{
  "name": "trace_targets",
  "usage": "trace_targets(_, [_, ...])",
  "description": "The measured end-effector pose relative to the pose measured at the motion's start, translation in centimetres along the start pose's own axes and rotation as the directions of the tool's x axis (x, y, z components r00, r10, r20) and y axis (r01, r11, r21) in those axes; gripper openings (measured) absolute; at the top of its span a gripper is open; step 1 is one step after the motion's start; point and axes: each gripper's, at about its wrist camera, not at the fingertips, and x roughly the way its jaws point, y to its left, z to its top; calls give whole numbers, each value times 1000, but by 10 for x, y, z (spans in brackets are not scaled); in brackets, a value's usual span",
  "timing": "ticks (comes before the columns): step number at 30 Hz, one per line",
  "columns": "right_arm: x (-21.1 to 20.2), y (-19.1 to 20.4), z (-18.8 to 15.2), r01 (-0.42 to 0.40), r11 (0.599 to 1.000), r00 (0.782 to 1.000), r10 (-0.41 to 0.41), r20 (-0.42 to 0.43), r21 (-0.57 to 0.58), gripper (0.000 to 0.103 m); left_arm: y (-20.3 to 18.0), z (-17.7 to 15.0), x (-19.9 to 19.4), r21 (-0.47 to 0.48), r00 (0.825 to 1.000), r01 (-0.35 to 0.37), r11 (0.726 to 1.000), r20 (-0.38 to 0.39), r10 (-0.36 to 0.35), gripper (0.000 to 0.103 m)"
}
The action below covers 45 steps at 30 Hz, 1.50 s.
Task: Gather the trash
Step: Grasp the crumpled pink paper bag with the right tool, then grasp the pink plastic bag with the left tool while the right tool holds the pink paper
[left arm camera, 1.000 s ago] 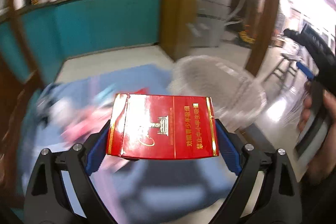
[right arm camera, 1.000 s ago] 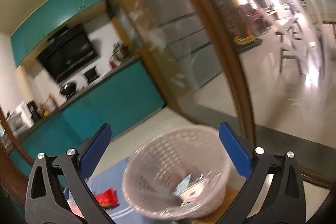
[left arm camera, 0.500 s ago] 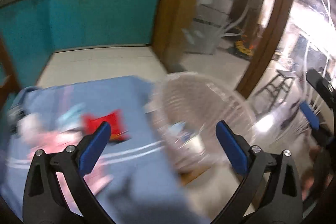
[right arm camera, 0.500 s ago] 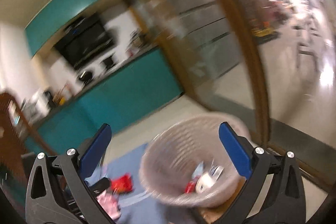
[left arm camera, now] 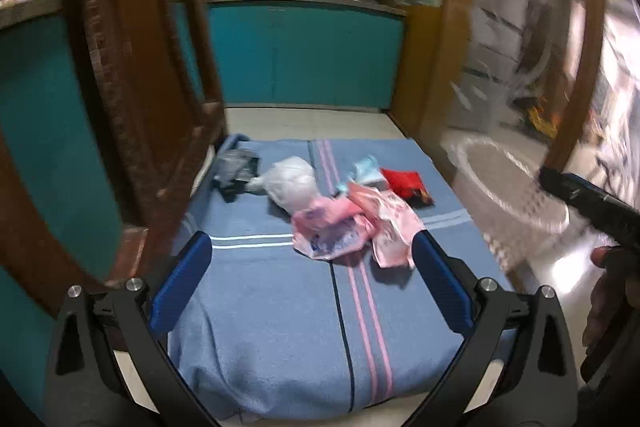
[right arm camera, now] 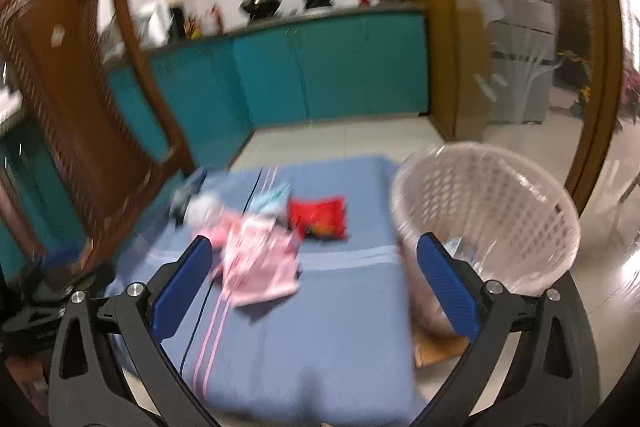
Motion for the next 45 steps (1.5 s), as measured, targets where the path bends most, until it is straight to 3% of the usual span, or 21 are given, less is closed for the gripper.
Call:
trace_targets(3, [6,21,-12,-6,999,1000,4,-26,-45,100,-4,-5,9,43,999,-21,999,-37,22,100])
trace_targets(18, [34,37,-17,4,998,998,-8,-65,-66,100,3,2,8,-39,999,23,999,-45,-24,100])
trace_targets(24, [89,53,-20,0,997,989,-11,-147,-77,100,0,-1,12,-15,999,17,1000,-46,-18,100])
trace_targets(28, [132,62,-30,9,992,970,-39,-239,-126,99,4,-4,21,-25,998,12,1000,-68,-14,100])
trace_targets(29, [140,60,-34,-9,993,962,-24,-273,-120,88,4,-5,22,-23,997,11,1000,-71,-12,100])
trace_targets(30, [142,57,-36,-32,995,957,4,-289,-95,55,4,-6,24,-18,997,10,1000,-70,-12,100])
trace_targets(32, [137,51,-33,-67,997,949,48,-311,-49,30,3,-7,26,-9,997,8,1000,-76,-9,100])
trace_targets(33, [129,49,-29,-72,997,952,57,-302,-39,24,4,-7,28,-13,997,9,1000,-80,-10,100])
trace_targets(37, [78,32,-12,-135,991,965,136,-225,24,18,0,-6,34,-24,996,34,999,-86,-36,100])
trace_targets(40, [32,12,0,-176,982,976,183,-120,71,18,-9,-6,46,1,995,40,999,-91,-40,100])
trace_targets(45, [11,-3,12,-170,982,985,172,-24,80,18,-31,-11,82,53,991,78,996,-115,-72,100])
